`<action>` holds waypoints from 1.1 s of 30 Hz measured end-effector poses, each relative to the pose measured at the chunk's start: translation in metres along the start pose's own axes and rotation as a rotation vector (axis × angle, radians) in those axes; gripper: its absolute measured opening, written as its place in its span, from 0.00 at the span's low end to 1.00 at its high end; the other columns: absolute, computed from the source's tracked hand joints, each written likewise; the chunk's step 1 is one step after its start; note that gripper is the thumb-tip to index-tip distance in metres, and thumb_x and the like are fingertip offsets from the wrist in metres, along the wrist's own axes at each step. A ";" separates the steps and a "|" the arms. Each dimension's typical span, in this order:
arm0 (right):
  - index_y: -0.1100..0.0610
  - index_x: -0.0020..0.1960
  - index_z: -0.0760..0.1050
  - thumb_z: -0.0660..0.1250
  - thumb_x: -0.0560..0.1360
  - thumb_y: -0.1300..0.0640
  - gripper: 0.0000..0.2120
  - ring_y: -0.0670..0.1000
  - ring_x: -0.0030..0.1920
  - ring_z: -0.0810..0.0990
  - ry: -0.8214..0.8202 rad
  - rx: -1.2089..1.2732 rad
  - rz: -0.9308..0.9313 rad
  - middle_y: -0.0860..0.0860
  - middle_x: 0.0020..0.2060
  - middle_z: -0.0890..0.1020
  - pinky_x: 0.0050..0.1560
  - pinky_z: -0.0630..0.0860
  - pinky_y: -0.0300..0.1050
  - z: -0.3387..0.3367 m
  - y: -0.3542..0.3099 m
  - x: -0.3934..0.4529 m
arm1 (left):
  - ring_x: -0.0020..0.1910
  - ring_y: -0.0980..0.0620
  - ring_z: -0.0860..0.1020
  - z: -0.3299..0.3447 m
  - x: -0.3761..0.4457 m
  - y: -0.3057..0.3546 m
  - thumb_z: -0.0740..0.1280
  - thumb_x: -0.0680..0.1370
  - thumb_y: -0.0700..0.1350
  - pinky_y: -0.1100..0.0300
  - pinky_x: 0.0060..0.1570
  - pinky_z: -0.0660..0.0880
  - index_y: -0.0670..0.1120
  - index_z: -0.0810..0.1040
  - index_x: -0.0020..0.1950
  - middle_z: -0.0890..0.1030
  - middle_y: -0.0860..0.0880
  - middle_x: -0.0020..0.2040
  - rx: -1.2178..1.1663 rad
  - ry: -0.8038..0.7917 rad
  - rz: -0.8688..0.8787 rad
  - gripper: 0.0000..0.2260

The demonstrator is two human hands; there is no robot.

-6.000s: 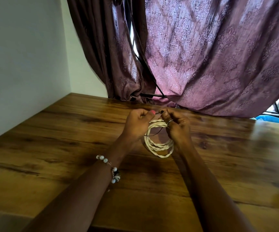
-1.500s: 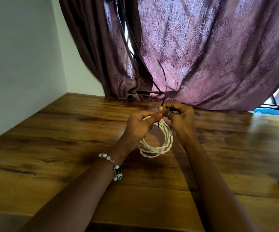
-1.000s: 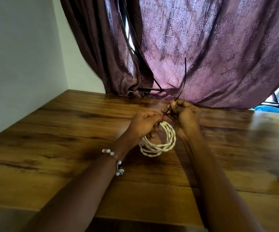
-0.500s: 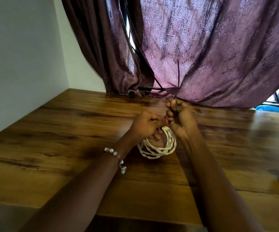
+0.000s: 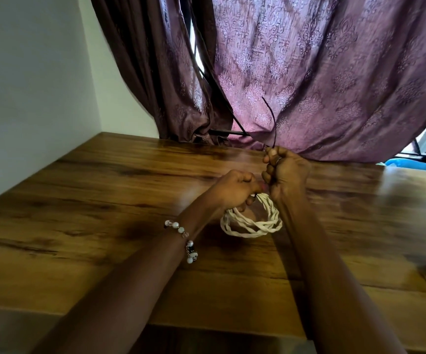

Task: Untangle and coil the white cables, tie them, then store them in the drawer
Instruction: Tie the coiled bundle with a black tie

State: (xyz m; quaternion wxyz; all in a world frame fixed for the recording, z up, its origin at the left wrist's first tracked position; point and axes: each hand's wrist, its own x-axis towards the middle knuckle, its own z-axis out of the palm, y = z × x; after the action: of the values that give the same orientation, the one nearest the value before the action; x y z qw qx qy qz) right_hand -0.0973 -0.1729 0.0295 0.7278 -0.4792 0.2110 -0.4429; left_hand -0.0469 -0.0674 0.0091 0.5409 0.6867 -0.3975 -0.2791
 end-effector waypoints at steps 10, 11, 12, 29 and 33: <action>0.66 0.43 0.75 0.62 0.75 0.73 0.06 0.48 0.24 0.70 -0.333 -0.049 -0.136 0.53 0.26 0.77 0.30 0.73 0.42 0.014 -0.004 -0.032 | 0.19 0.54 0.75 -0.026 0.003 -0.013 0.67 0.78 0.38 0.66 0.19 0.72 0.31 0.77 0.54 0.77 0.39 0.32 -0.413 0.310 -0.184 0.10; 0.66 0.42 0.75 0.62 0.75 0.73 0.06 0.49 0.24 0.72 -0.370 -0.052 -0.126 0.53 0.26 0.78 0.33 0.75 0.45 0.016 -0.002 -0.033 | 0.18 0.54 0.75 -0.029 0.004 -0.014 0.66 0.78 0.37 0.66 0.19 0.72 0.32 0.78 0.51 0.78 0.39 0.32 -0.460 0.357 -0.190 0.08; 0.66 0.42 0.76 0.62 0.75 0.73 0.07 0.50 0.25 0.74 -0.399 -0.057 -0.120 0.54 0.26 0.78 0.35 0.77 0.46 0.018 -0.001 -0.034 | 0.18 0.54 0.75 -0.030 0.006 -0.014 0.65 0.78 0.36 0.66 0.19 0.71 0.34 0.78 0.48 0.78 0.41 0.31 -0.512 0.381 -0.190 0.05; 0.57 0.42 0.84 0.70 0.67 0.69 0.10 0.51 0.48 0.83 -0.678 -0.211 -0.266 0.54 0.43 0.86 0.50 0.78 0.43 -0.020 -0.013 -0.014 | 0.20 0.59 0.66 -0.047 -0.004 -0.010 0.73 0.70 0.33 0.69 0.18 0.60 0.35 0.81 0.45 0.81 0.44 0.32 -0.475 0.370 -0.075 0.05; 0.61 0.50 0.80 0.59 0.79 0.66 0.10 0.50 0.40 0.80 -0.293 -0.338 -0.010 0.54 0.42 0.83 0.39 0.79 0.42 -0.023 0.010 0.004 | 0.20 0.60 0.67 -0.044 -0.005 -0.010 0.74 0.69 0.33 0.69 0.20 0.63 0.39 0.83 0.45 0.81 0.46 0.34 -0.415 0.347 0.002 0.07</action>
State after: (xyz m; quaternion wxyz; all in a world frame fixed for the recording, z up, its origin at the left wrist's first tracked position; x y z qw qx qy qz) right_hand -0.1076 -0.1871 0.0108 0.6579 -0.6545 0.1719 -0.3304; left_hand -0.0111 -0.0395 0.0107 0.7304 0.5982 -0.2337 -0.2324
